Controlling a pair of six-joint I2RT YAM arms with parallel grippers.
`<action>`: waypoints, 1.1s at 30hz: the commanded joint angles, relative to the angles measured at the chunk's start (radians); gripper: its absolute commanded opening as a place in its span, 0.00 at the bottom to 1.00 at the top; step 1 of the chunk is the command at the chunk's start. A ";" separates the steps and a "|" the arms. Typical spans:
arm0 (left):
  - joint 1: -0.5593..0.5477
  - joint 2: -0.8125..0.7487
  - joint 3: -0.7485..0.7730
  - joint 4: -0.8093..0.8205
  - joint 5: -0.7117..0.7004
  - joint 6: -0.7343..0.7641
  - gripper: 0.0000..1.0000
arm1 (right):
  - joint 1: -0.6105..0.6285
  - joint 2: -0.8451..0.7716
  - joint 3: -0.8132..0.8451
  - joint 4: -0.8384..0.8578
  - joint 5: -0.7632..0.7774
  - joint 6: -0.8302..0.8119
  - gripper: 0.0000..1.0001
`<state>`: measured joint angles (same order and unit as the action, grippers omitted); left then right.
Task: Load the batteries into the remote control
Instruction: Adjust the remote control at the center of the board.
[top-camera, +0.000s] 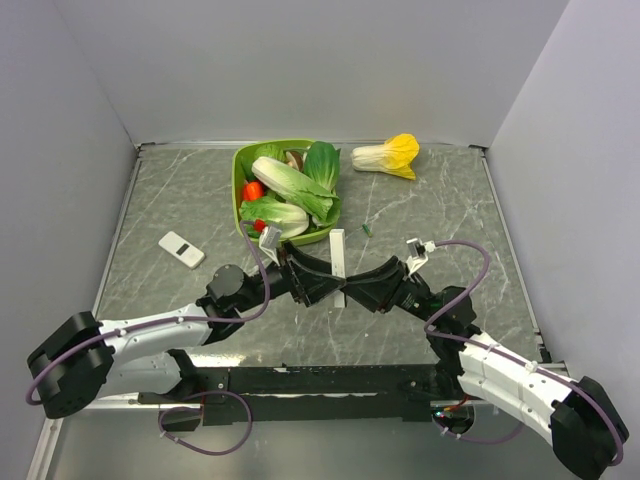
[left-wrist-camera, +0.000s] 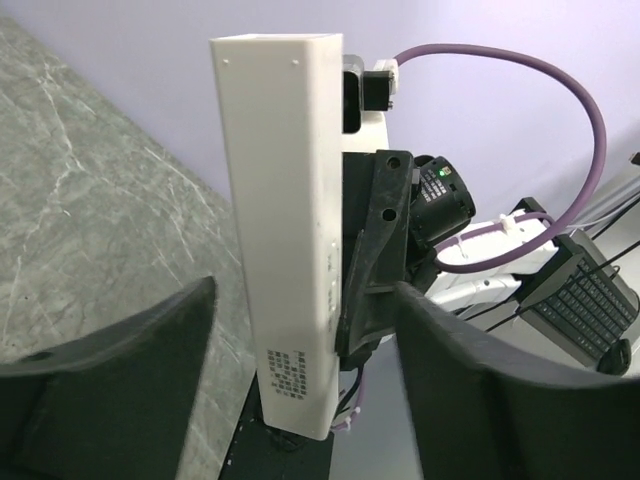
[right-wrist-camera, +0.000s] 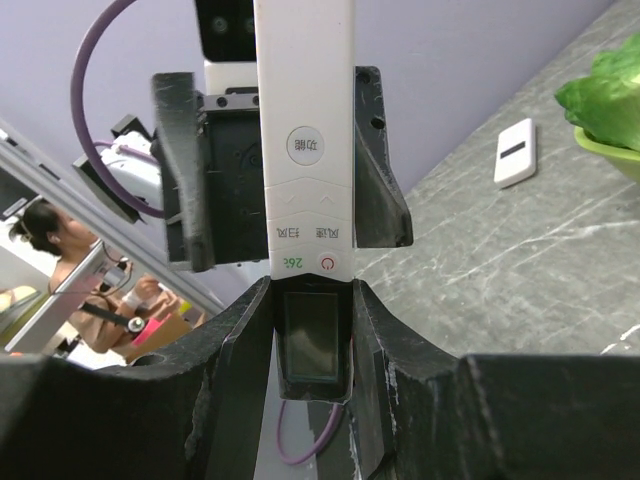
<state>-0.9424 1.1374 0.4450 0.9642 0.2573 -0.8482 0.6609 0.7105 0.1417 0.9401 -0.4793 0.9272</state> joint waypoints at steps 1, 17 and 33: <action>-0.006 0.008 0.041 0.070 0.000 0.028 0.68 | 0.014 0.000 -0.001 0.112 -0.025 0.002 0.19; -0.006 -0.125 0.116 -0.370 -0.150 0.251 0.01 | 0.022 -0.104 0.086 -0.243 -0.020 -0.175 0.70; -0.145 0.038 0.417 -1.196 -0.555 0.658 0.01 | 0.009 0.010 0.631 -1.394 0.442 -0.516 1.00</action>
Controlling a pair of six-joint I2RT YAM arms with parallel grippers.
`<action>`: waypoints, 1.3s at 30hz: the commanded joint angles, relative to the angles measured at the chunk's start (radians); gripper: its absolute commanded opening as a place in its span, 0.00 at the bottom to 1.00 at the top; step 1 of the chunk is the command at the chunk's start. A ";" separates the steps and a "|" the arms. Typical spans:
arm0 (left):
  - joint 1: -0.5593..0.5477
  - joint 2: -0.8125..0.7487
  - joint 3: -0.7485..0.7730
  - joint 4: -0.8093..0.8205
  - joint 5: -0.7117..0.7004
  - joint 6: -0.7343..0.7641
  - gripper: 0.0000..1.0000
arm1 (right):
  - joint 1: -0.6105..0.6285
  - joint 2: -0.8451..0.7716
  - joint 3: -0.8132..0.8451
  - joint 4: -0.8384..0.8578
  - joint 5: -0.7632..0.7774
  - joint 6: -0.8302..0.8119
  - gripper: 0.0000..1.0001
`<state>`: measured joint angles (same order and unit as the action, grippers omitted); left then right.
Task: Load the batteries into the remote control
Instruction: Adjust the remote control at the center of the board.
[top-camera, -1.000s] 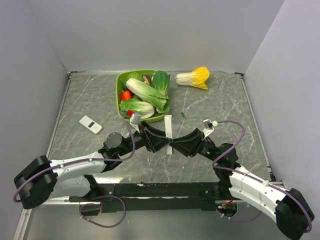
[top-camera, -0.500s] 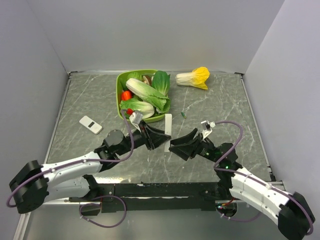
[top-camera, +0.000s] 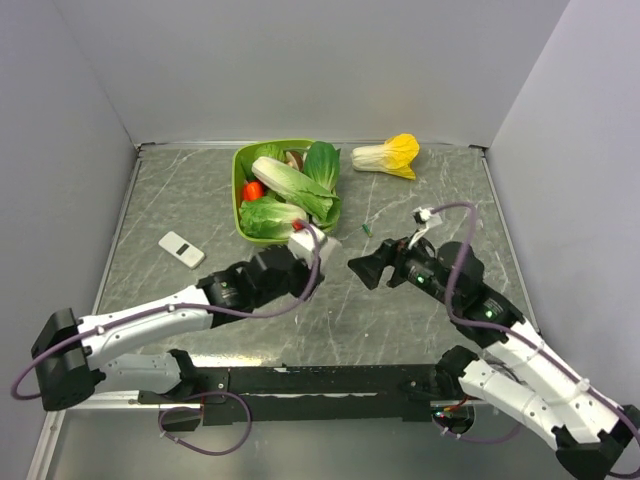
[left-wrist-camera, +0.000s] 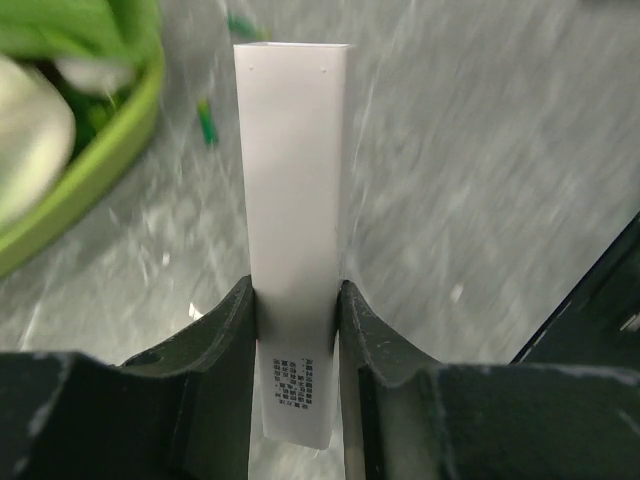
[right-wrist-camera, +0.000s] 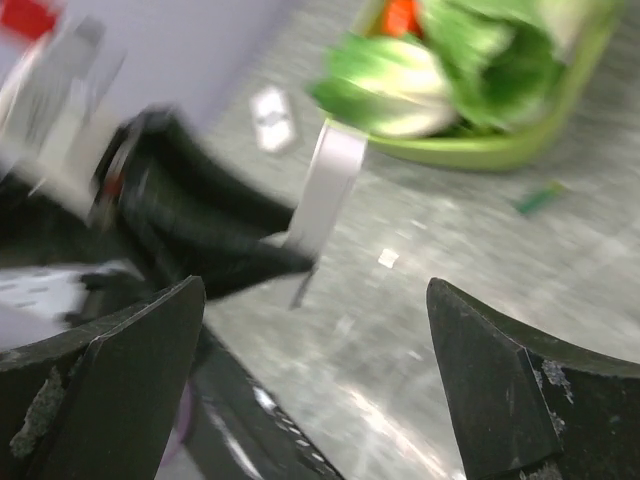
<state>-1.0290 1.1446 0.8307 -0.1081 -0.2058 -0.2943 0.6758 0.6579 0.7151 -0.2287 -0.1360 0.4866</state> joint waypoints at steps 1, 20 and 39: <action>-0.081 0.038 0.031 -0.123 -0.092 0.116 0.01 | -0.008 0.072 0.064 -0.227 0.090 -0.071 0.99; -0.184 0.208 0.053 -0.100 -0.110 0.172 0.01 | -0.032 0.374 -0.105 0.115 -0.215 0.121 0.95; -0.195 0.121 -0.001 -0.074 -0.141 0.153 0.01 | -0.096 0.462 -0.210 0.256 -0.258 0.159 0.38</action>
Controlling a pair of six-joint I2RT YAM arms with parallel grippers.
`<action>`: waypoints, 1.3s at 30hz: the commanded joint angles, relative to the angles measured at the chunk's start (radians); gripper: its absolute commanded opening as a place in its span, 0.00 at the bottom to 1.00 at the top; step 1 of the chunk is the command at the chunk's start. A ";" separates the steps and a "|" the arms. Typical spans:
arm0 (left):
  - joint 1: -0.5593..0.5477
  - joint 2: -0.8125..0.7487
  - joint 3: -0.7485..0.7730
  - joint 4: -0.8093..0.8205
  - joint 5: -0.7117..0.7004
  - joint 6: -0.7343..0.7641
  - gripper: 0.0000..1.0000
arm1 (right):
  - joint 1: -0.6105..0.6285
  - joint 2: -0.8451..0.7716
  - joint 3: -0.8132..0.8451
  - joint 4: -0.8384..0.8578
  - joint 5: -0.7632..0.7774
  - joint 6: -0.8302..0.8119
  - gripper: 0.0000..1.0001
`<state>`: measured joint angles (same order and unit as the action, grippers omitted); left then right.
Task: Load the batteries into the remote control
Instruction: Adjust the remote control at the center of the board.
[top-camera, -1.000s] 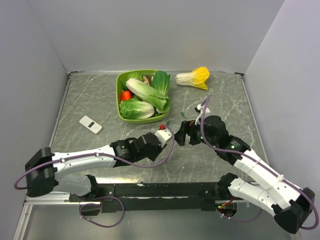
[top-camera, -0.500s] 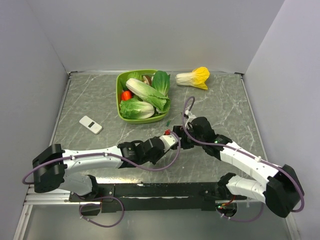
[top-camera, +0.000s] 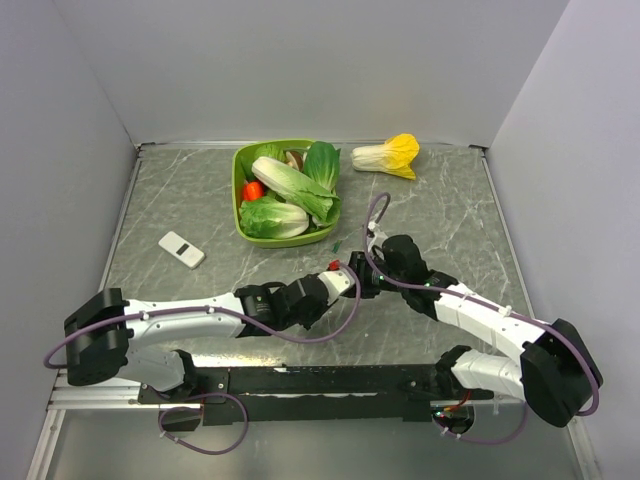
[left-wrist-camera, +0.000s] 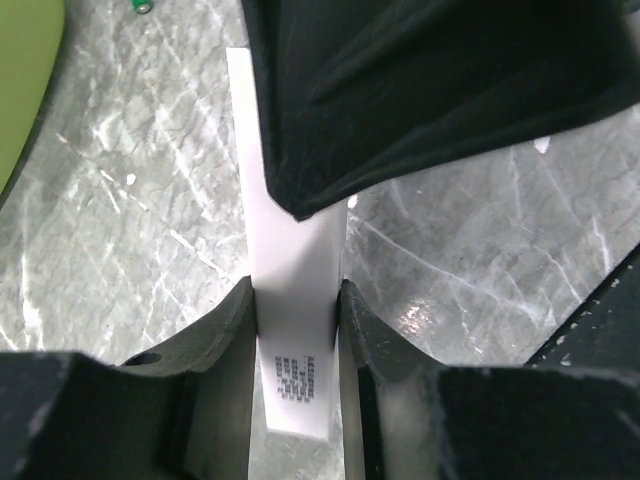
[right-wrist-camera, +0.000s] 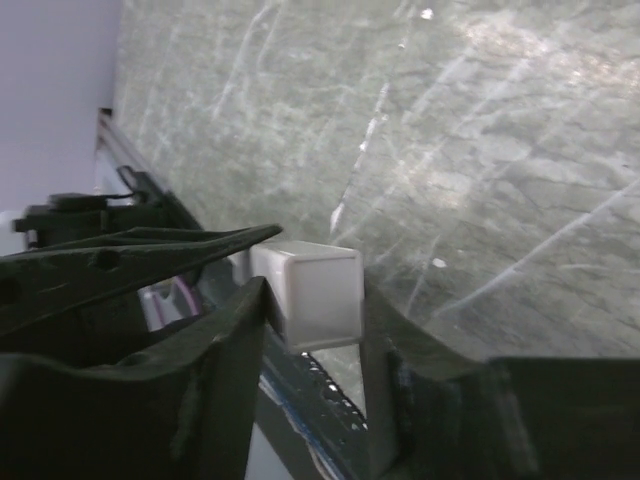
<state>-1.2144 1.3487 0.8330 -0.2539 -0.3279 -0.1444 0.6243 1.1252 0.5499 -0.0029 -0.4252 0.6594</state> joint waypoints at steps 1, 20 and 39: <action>-0.010 -0.101 -0.017 0.076 -0.017 0.002 0.01 | -0.054 -0.016 -0.051 0.030 0.025 -0.011 0.36; -0.008 -0.134 -0.083 0.130 -0.065 -0.049 0.31 | -0.149 -0.128 -0.125 0.089 -0.029 0.048 0.06; 0.159 -0.670 -0.434 0.233 -0.177 -0.607 0.99 | -0.146 -0.090 -0.361 0.435 0.085 0.353 0.02</action>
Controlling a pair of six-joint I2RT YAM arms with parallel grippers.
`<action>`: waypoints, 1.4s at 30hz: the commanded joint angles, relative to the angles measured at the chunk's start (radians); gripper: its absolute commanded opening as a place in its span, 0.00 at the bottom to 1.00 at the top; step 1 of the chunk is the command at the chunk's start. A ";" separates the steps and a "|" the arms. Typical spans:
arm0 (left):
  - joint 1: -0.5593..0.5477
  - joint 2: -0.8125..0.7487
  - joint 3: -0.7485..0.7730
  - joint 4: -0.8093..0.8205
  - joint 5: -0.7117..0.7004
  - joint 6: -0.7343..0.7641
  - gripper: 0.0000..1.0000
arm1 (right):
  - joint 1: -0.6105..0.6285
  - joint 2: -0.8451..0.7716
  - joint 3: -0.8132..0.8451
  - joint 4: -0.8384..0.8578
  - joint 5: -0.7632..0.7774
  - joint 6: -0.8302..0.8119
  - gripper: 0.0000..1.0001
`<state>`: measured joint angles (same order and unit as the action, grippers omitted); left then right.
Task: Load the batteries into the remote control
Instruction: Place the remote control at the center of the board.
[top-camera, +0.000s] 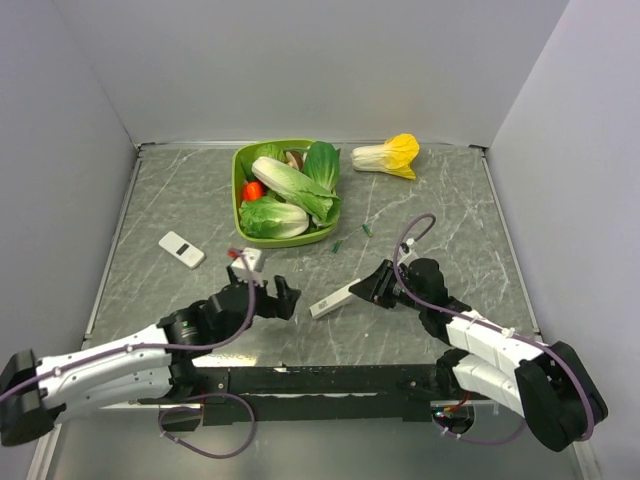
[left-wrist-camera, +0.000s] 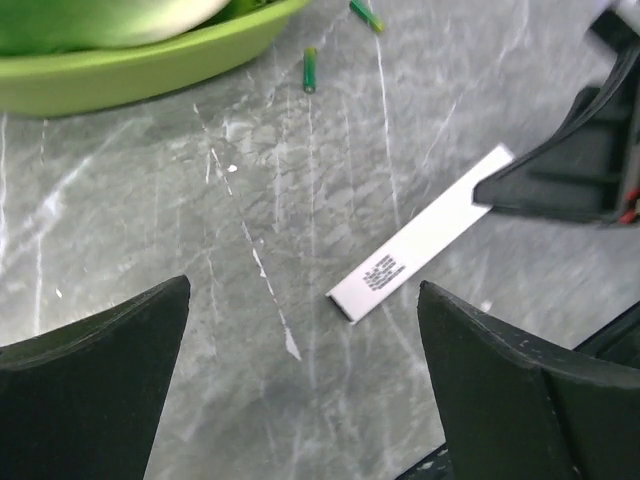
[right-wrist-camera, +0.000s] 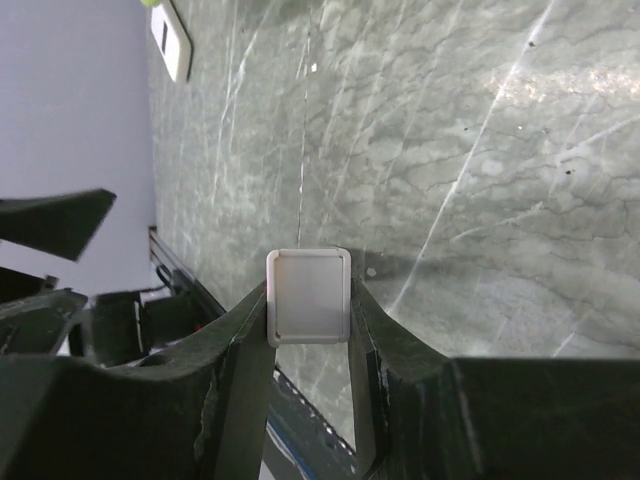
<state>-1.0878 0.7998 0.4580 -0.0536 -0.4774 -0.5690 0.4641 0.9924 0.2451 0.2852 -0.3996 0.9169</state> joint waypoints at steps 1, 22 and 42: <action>0.038 -0.148 -0.068 0.015 -0.041 -0.225 0.99 | 0.022 0.055 -0.069 0.172 0.083 0.112 0.03; 0.238 -0.248 -0.084 -0.069 0.046 -0.316 0.99 | 0.097 0.115 -0.024 -0.145 0.134 -0.096 0.78; 0.255 -0.208 -0.120 -0.046 0.137 -0.359 0.99 | 0.139 0.275 0.358 -0.575 0.166 -0.464 0.79</action>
<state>-0.8379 0.5758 0.3626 -0.1459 -0.3870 -0.8864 0.5697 1.2106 0.5724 -0.2947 -0.1909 0.4683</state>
